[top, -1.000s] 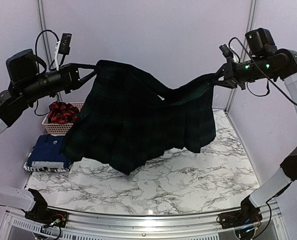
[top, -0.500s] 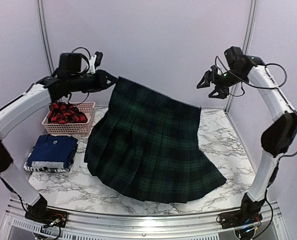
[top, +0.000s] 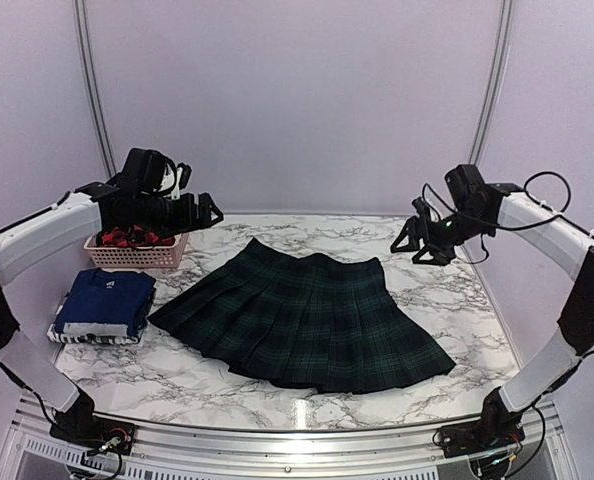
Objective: Fold and stack the mixed laundry pile
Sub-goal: Flatten out the crumpled skirt at the center of the board, then rotate the flattened skirt at the center of the board.
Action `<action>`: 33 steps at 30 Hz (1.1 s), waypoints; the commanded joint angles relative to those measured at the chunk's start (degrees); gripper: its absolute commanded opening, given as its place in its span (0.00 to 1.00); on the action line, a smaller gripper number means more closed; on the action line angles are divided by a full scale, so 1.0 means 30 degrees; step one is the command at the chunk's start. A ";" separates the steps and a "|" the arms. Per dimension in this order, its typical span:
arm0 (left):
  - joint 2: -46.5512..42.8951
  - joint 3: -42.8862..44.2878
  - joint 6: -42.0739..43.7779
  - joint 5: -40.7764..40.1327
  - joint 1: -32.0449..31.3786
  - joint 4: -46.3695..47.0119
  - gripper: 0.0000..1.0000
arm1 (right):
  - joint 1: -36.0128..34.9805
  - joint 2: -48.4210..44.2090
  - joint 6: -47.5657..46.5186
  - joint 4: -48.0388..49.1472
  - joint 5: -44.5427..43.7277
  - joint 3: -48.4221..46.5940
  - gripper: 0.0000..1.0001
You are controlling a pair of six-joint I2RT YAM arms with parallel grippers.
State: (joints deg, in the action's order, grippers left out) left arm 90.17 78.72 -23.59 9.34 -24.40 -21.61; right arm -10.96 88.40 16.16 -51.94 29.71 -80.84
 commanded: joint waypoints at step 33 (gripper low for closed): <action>0.6863 -0.3394 0.0482 -0.5116 -0.3629 -0.1029 0.99 | -0.5377 0.2436 0.0968 0.7205 0.0608 1.1381 0.57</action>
State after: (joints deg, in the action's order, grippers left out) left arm 102.87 61.19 -25.30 -2.24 -37.04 -21.80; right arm -21.74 98.17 12.80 -29.12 30.33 -54.17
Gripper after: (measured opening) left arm 0.989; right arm 0.571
